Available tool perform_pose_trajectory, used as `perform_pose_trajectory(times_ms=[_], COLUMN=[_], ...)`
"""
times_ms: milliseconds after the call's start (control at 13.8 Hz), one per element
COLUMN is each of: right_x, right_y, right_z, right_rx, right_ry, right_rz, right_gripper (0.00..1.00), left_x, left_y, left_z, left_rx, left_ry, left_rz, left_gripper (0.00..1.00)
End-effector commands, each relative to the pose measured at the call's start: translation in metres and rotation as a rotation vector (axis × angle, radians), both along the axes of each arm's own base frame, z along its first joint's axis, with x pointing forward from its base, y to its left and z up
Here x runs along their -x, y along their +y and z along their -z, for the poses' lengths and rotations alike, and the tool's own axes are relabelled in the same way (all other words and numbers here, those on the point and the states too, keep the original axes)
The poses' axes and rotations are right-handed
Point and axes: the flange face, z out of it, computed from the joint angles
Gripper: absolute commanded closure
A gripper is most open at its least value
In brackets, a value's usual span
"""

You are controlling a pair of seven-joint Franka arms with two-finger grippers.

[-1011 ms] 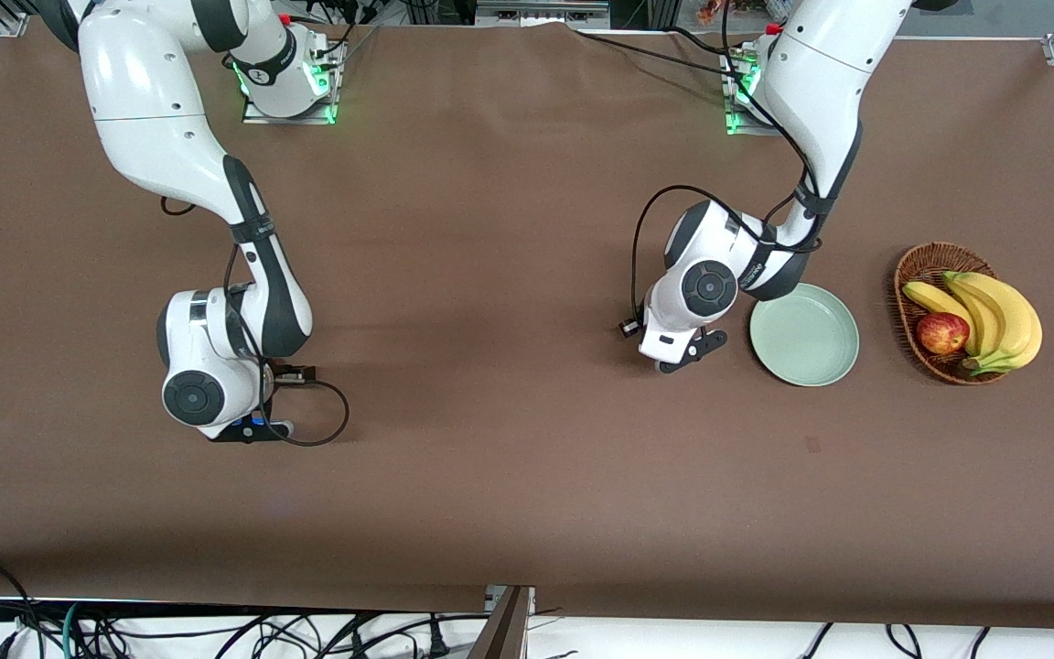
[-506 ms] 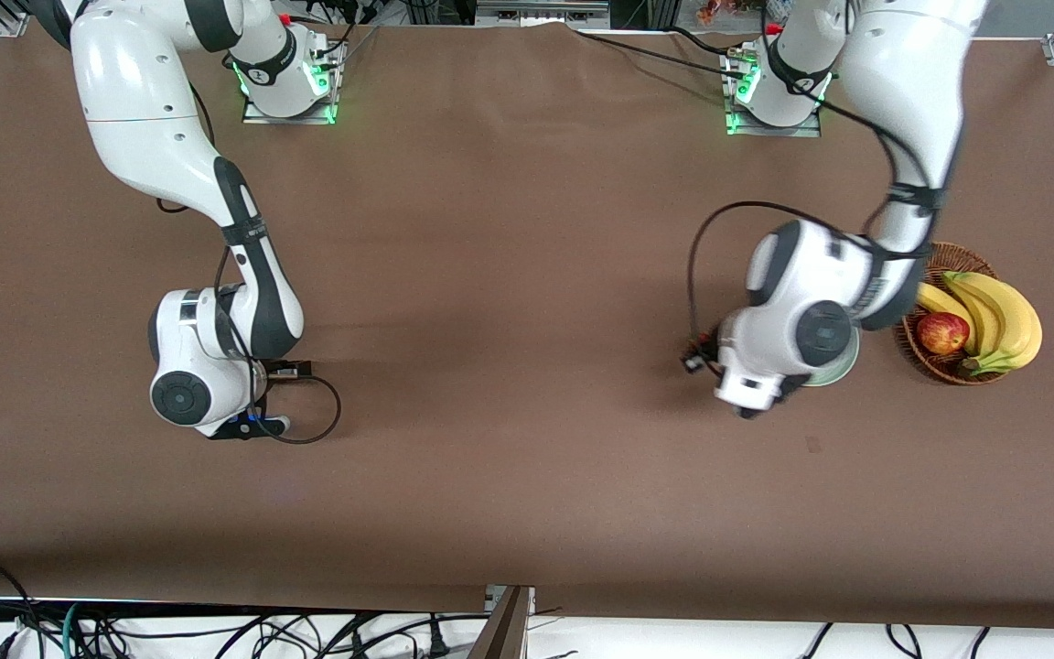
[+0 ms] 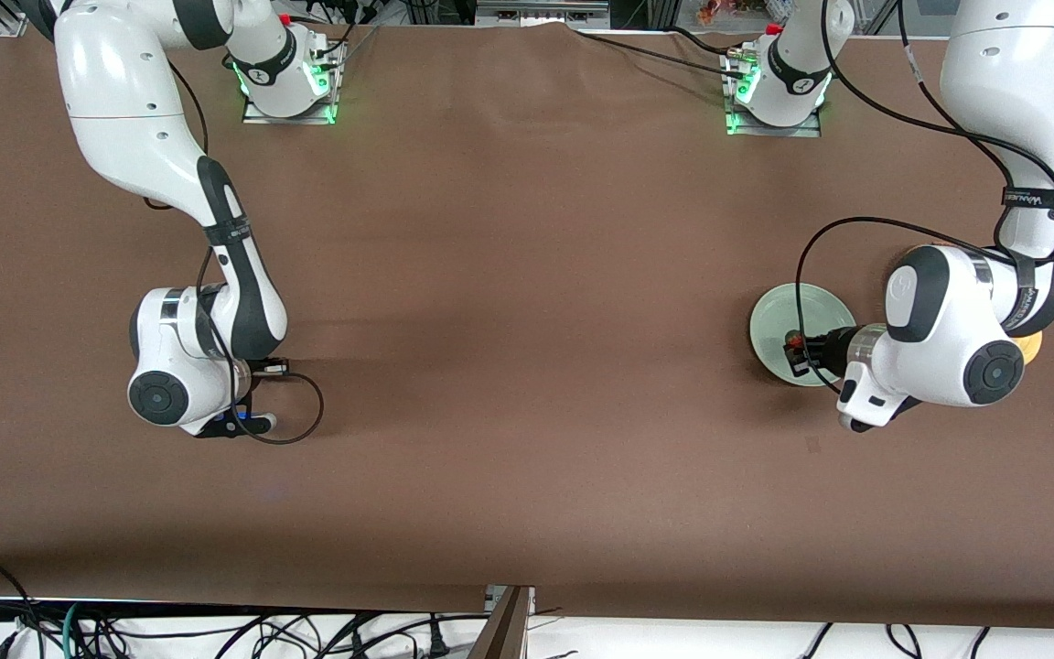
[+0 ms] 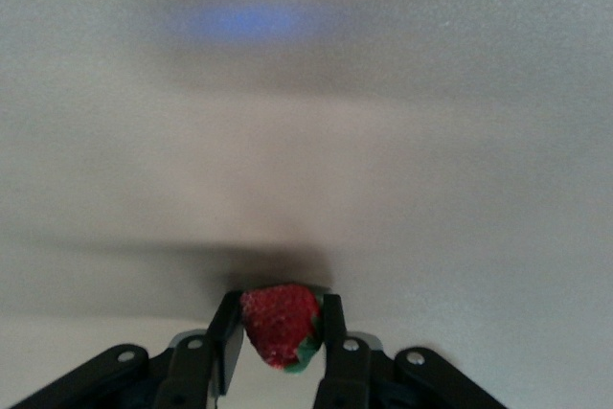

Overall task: Collect all strawberries into plate
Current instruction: 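Drop the strawberry on the plate while the right gripper grasps another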

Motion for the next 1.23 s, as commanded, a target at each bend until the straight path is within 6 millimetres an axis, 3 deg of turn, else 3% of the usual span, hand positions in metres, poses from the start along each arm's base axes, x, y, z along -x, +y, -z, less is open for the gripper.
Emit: perform_pose_trajectory(times_ms=[0,144,289,361,506,722,939,1083,1156], right_x=[-0.002,-0.010,-0.012,-0.010,-0.002,0.021,0.045,0.074,0.089], right_y=[0.017,0.049,0.092,0.120,0.173,0.274,0.365,0.427,0.453], right_z=[-0.016,-0.026,-0.034,-0.036,-0.042,-0.048,-0.048,-0.044,-0.041], right_rx=[-0.103,-0.164,-0.141,-0.128,-0.114,-0.145,-0.216,-0.266,-0.292], right_ry=[-0.028,-0.058,-0.110,-0.140,-0.210,-0.320,-0.433,-0.461,-0.473], right_rz=[0.058,0.110,0.177,0.210,0.289,0.442,0.585,0.617,0.612], right_gripper=[0.99,0.99,0.99,0.99,0.99,0.99,0.99,0.99,0.99], left_x=[0.072,0.096,0.098,0.099,0.094,0.086,0.053,0.026,0.016], left_y=[-0.005,0.001,0.002,0.003,0.002,0.007,0.011,0.007,0.005], left_z=[0.025,0.049,0.066,0.071,0.068,0.042,-0.015,-0.061,-0.074], left_rx=[-0.006,0.014,-0.003,-0.007,-0.012,-0.014,0.003,0.024,0.051], left_ry=[-0.073,-0.085,-0.130,-0.127,-0.133,-0.154,-0.164,-0.141,-0.145], left_rz=[0.055,0.145,0.155,0.165,0.181,0.177,0.165,0.169,0.155], left_gripper=[1.00,1.00,1.00,0.94,0.00,0.00,0.00,0.00,0.00])
